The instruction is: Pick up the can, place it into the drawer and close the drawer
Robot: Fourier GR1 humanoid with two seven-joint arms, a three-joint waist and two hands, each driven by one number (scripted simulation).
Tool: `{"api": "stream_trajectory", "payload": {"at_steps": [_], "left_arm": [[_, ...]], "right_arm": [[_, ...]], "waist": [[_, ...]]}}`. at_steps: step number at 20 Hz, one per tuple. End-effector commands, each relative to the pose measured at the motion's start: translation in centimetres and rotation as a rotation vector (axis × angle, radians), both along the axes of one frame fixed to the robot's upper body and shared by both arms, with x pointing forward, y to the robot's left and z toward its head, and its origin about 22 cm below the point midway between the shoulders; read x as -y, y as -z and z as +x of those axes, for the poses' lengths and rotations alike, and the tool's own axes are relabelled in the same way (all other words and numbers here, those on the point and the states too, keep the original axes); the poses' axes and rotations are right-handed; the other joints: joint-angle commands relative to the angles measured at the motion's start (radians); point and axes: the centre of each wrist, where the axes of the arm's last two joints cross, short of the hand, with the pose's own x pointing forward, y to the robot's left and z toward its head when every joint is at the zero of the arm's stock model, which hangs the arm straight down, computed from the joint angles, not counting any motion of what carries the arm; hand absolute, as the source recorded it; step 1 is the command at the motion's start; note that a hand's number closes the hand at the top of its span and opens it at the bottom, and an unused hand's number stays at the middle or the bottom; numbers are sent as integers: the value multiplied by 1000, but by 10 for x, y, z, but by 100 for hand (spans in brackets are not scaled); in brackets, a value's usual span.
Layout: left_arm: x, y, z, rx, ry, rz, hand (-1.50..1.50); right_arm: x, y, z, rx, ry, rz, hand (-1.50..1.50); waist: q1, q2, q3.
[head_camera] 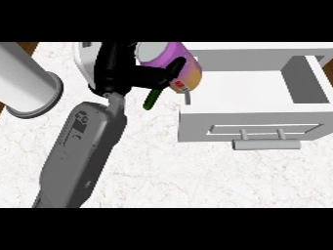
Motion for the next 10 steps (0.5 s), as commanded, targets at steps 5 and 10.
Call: {"api": "stream_trajectory", "payload": {"at_steps": [5,10], "left_arm": [[37,-28,17,10,-14,41,150],[56,-56,39,-3,1,42,150]], "right_arm": [[-6,7,2,2,-13,12,-150],[-1,-1,3,6,-23,-6,-150]], "waist": [[-8,1,0],[-13,3,0]]}}
